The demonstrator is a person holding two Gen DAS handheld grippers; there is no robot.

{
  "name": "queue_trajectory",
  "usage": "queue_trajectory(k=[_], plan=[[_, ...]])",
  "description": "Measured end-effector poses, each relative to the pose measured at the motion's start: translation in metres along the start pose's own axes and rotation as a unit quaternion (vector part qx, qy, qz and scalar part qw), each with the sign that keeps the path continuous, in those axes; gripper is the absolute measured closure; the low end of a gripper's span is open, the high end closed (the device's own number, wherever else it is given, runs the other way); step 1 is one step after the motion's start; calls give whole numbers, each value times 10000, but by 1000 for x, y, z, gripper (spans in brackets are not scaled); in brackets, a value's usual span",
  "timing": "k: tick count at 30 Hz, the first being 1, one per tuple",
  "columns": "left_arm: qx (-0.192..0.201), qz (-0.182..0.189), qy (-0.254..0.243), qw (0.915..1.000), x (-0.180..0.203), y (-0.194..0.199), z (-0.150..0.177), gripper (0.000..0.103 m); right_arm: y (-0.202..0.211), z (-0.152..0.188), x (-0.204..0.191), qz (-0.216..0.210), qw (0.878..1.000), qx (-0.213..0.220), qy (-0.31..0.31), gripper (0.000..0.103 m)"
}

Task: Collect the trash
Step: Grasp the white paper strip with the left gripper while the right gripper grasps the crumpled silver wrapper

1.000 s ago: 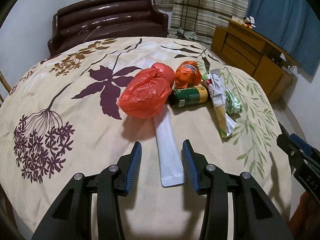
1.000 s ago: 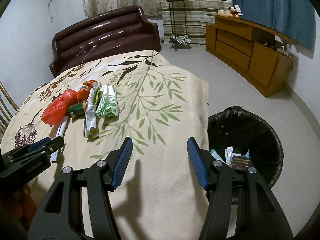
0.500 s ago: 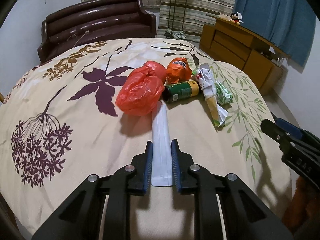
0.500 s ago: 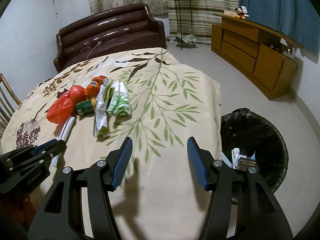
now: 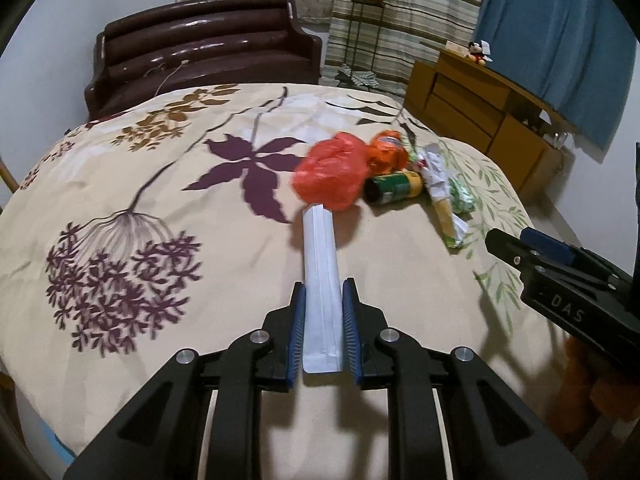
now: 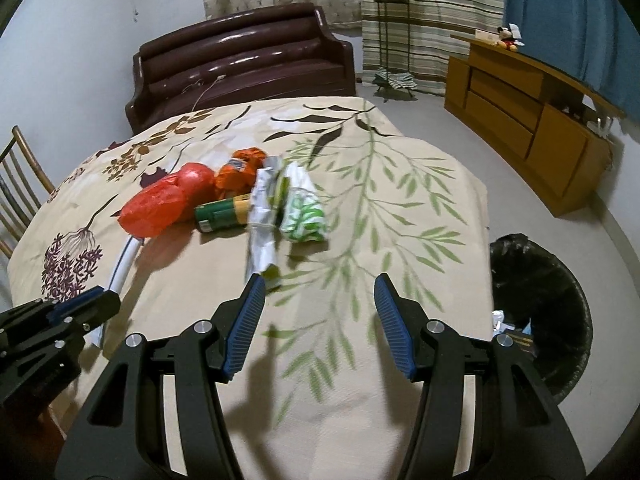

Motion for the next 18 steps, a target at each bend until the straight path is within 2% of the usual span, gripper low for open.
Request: queue_trajectory(k=[11, 13, 18], plan=[[117, -145, 405, 9990, -49, 7, 0, 83, -13, -9, -28, 0, 9997, -106, 221, 50], [146, -165, 454, 9987, -55, 9, -1, 83, -15, -11, -32, 11, 9996, -130, 253, 58], [187, -162, 506, 9984, -67, 8, -6, 83, -23, -17, -40, 53, 9992, -218, 316, 59]])
Point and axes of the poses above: each gripper's, at about its wrist camera, not at the fingertips, and y roughly against the way its jaws point, x to its right, z to its underside, the point moved 4 cm from there along -y, roughly the way its jaws point, and after that the axes turned 15 degrees about -x, right-handed, at the moved point
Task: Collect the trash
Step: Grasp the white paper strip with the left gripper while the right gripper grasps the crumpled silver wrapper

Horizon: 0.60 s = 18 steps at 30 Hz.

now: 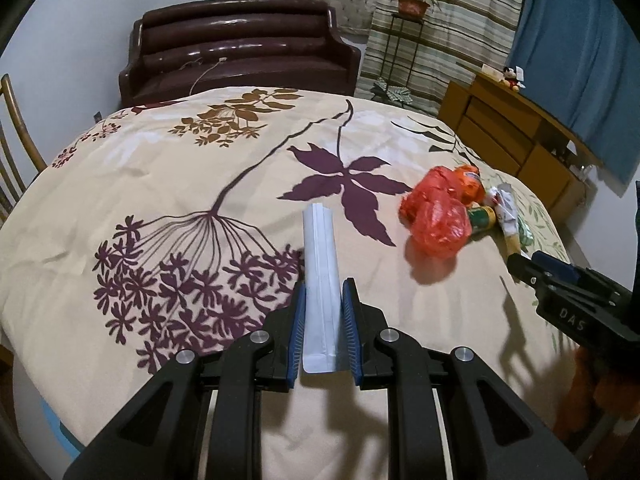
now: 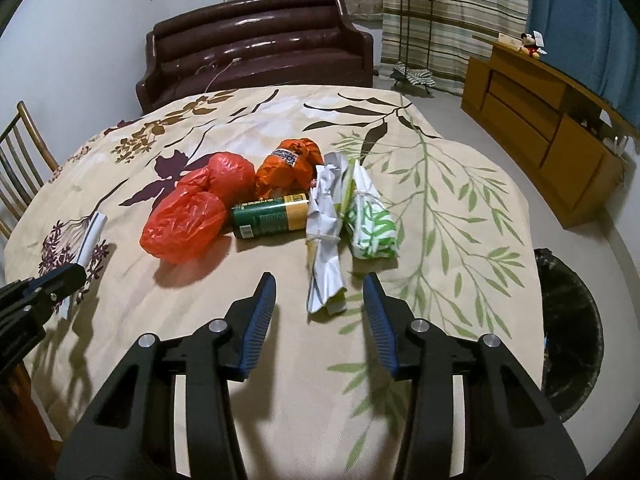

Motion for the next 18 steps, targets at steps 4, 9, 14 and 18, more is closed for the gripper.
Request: queue_trajectory(k=[4, 9, 14, 18], plan=[[2, 54, -12, 10000, -3, -2, -3, 83, -4, -7, -4, 62, 10000, -22, 23, 60], [12, 117, -38, 9999, -4, -5, -7, 83, -12, -14, -4, 131, 9998, -139, 20, 80], [19, 147, -19, 9999, -6, -7, -11, 83, -16, -14, -6, 173, 9997, -185, 55, 85], [19, 167, -15, 9999, -6, -7, -10, 83, -12, -11, -8, 163, 9997, -147, 84, 86]])
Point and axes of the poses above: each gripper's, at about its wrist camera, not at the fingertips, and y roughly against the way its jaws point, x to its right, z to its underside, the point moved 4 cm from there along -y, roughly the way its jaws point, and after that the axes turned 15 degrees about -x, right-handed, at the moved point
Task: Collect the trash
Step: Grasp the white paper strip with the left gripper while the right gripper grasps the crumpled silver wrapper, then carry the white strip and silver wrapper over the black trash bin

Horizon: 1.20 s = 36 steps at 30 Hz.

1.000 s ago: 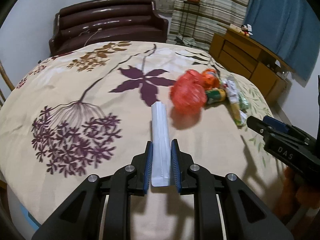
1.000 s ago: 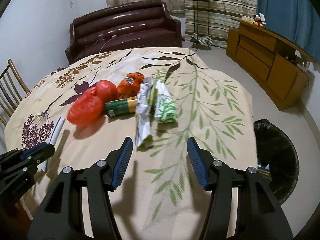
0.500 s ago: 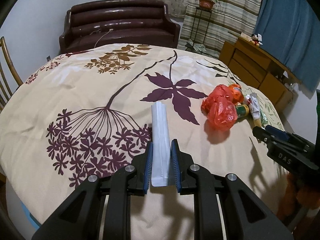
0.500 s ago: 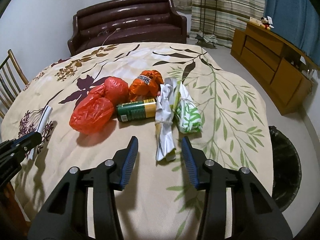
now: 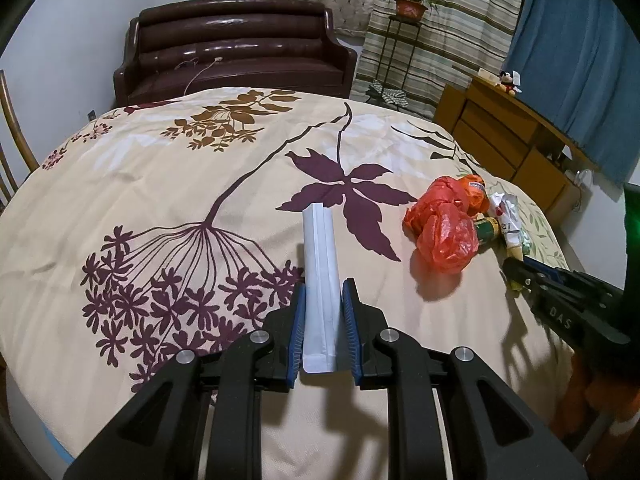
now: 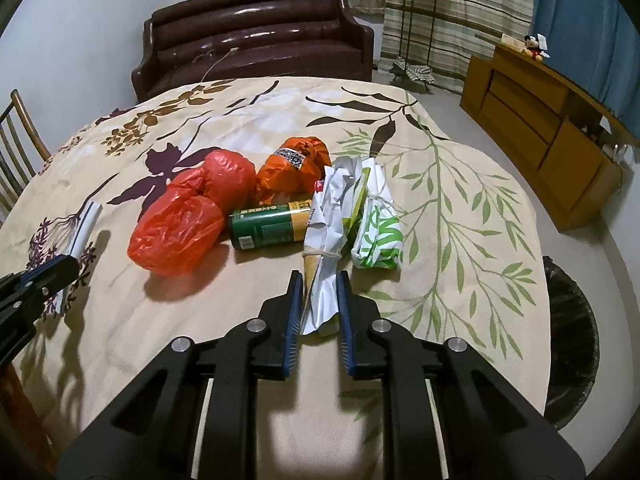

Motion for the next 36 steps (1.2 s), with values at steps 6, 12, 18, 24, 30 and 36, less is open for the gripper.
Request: queue_trajectory(k=[6, 12, 18, 24, 30, 36], plan=[[13, 57, -33, 10000, 8, 2, 2, 83, 11, 12, 0, -20, 10000, 63, 55, 86], [60, 161, -141, 9998, 28, 8, 8, 83, 30, 24, 12, -52, 9998, 207, -59, 87], [88, 331, -384, 9987, 62, 13, 15, 83, 46, 38, 35, -1, 9991, 321, -270, 86], [57, 548, -601, 9967, 97, 12, 19, 83, 57, 53, 66, 149, 9978, 386, -513, 86], [32, 712, -895, 9934, 143, 9, 21, 83, 67, 70, 106, 318, 9949, 451, -849, 86], [38, 812, -1248, 9888, 189, 7, 23, 83, 72, 84, 146, 447, 9911, 493, -1150, 86]])
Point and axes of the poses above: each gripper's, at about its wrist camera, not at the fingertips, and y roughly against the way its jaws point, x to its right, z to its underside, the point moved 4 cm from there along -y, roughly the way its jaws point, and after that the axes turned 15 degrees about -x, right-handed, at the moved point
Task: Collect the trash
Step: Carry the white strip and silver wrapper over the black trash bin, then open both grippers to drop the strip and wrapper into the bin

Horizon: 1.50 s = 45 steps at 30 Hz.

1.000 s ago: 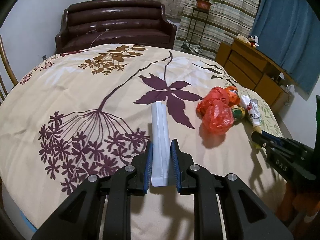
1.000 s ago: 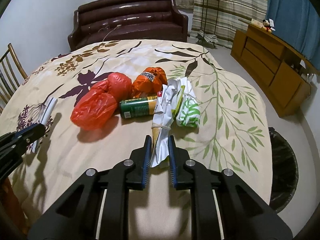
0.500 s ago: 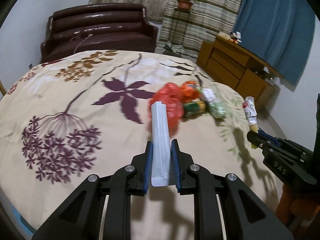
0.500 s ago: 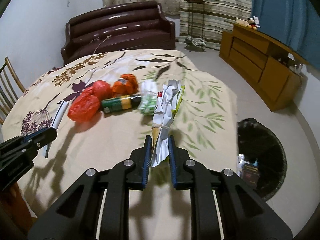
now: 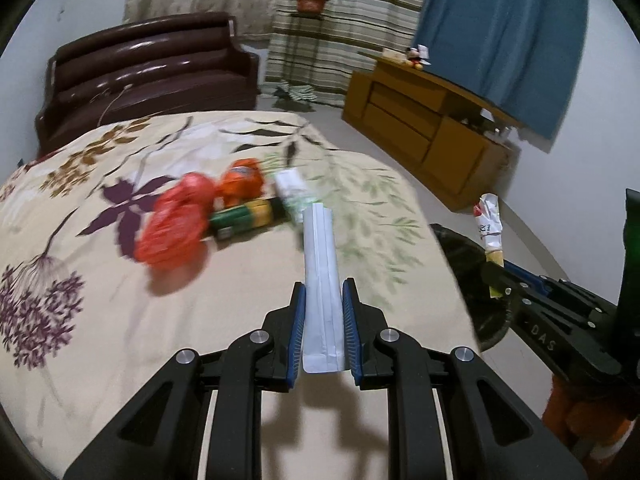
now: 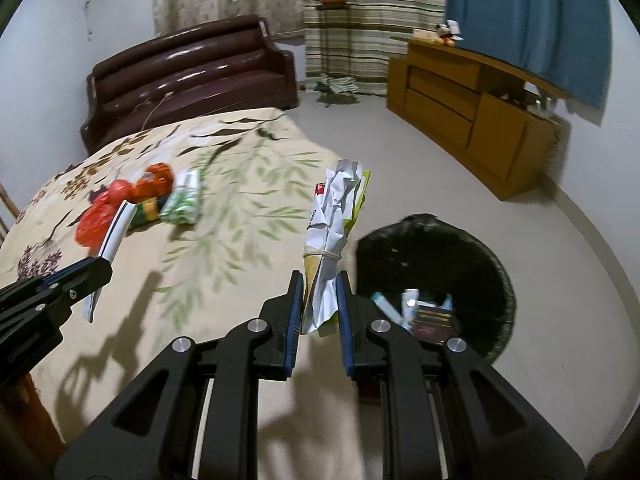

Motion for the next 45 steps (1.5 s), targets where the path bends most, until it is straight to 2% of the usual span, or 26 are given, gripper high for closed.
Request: queue_trajectory(k=[10, 20, 45], plan=[[-119, 95, -547, 9984, 62, -27, -14, 83, -5, 2, 62, 183, 9988, 19, -459, 86], [-275, 67, -875, 9958, 102, -59, -28, 83, -15, 4, 99, 235, 9973, -42, -699, 86], [-388, -92, -1136, 9927, 149, -96, -48, 83, -39, -5, 135, 210, 9956, -127, -906, 86]])
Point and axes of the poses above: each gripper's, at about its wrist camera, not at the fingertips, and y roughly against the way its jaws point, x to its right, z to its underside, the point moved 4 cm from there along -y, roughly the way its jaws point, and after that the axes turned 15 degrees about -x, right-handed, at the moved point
